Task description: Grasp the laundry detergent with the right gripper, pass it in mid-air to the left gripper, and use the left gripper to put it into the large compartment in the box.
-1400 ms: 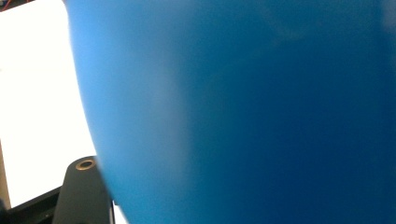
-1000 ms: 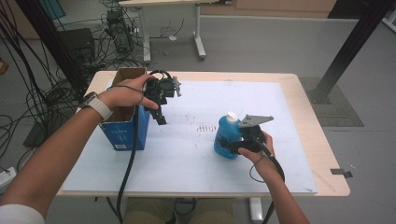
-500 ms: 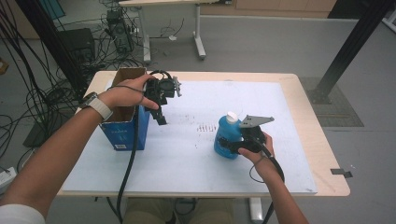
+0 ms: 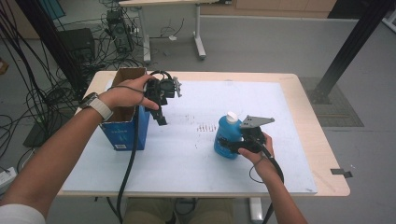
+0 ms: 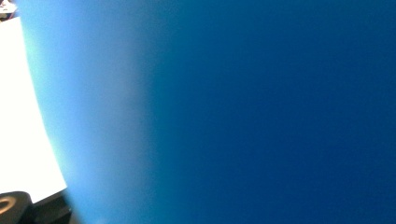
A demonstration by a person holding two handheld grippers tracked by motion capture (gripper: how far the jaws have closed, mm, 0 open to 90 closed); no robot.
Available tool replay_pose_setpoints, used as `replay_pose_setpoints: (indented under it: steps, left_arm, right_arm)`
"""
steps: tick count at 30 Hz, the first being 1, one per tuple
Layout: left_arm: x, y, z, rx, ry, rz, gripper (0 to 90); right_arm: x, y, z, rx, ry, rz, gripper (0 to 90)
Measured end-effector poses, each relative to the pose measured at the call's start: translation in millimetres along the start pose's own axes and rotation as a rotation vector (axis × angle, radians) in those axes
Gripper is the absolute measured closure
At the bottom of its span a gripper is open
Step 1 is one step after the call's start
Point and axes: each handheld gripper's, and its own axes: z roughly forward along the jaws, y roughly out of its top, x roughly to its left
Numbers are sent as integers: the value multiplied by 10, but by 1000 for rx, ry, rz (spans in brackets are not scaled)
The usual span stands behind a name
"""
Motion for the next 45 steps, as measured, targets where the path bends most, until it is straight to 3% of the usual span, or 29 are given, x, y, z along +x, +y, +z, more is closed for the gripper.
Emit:
replay_pose_setpoints:
  steps: [45]
  left_arm:
    - [-9, 5, 16, -5, 0, 1, 105]
  right_arm:
    - [0, -6, 4, -7, 1, -26, 420]
